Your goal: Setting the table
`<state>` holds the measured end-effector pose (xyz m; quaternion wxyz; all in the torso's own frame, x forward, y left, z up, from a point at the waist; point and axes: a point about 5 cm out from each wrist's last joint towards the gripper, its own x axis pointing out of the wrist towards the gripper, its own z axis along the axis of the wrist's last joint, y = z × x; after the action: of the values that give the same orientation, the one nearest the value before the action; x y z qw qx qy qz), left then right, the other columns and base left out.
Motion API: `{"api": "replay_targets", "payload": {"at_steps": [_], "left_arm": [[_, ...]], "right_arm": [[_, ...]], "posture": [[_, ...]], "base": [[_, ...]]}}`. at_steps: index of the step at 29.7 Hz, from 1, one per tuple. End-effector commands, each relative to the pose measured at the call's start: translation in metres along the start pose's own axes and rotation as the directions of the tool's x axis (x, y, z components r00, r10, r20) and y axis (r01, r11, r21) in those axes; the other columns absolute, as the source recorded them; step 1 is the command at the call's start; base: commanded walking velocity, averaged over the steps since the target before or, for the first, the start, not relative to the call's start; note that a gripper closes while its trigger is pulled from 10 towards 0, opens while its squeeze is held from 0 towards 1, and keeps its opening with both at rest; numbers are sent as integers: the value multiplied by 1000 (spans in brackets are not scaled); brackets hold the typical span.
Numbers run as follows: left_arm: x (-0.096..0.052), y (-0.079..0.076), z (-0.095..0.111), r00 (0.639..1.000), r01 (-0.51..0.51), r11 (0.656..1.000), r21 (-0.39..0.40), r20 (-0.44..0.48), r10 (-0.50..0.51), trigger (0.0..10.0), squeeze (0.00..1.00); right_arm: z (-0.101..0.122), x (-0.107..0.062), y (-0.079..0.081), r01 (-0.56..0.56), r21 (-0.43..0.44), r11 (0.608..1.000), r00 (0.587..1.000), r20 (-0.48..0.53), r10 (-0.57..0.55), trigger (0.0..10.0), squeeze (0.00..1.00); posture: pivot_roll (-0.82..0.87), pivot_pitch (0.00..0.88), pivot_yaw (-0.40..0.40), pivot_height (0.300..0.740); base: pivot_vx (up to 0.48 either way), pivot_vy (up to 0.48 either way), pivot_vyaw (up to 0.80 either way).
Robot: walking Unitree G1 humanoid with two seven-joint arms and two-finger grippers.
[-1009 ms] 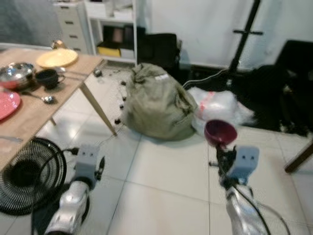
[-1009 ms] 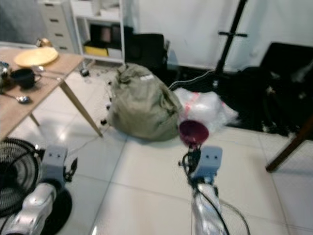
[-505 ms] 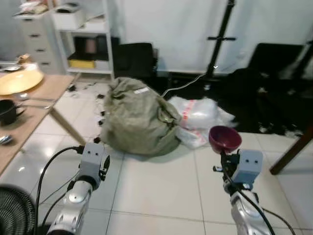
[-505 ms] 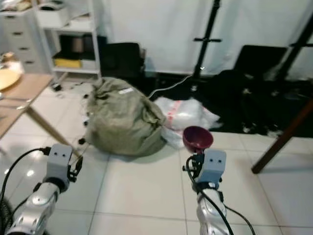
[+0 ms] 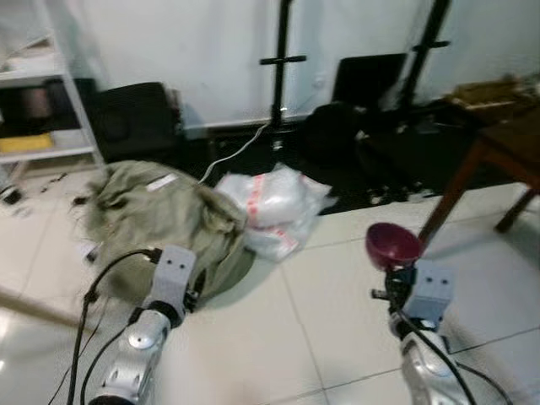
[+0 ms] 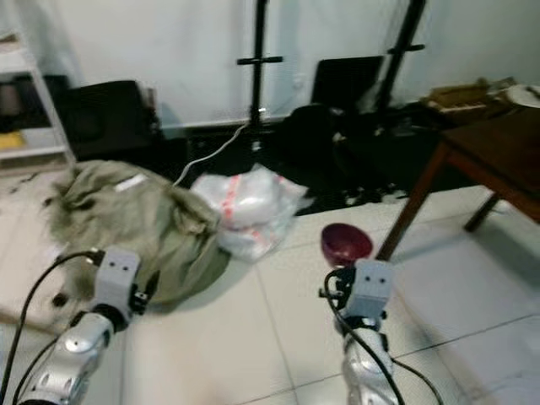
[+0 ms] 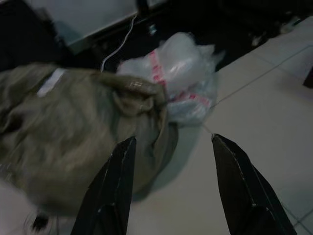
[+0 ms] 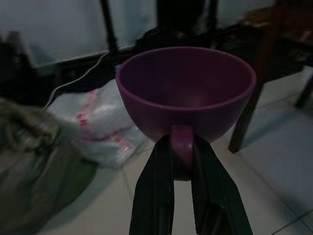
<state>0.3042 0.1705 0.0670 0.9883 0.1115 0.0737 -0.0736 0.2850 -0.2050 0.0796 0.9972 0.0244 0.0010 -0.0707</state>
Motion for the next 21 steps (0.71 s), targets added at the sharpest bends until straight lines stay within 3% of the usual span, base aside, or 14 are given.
{"api": "replay_targets", "payload": {"at_steps": [1, 21], "left_arm": [[-4, 6, -8, 999, -12, 1000, 6, -34, 13, 10000, 0], [-1, -2, 5, 999, 42, 999, 21, 16, -42, 10000, 0]], "right_arm": [[-5, -2, 7, -13, 9, 1000, 1000, -19, 13, 10000, 0], [10, 4, 6, 4, 16, 1000, 1000, 30, -4, 10000, 0]], "posture": [[-57, 0, 116, 740], [-59, 0, 121, 740]], "base": [[480, 0, -781], [480, 0, -781]]}}
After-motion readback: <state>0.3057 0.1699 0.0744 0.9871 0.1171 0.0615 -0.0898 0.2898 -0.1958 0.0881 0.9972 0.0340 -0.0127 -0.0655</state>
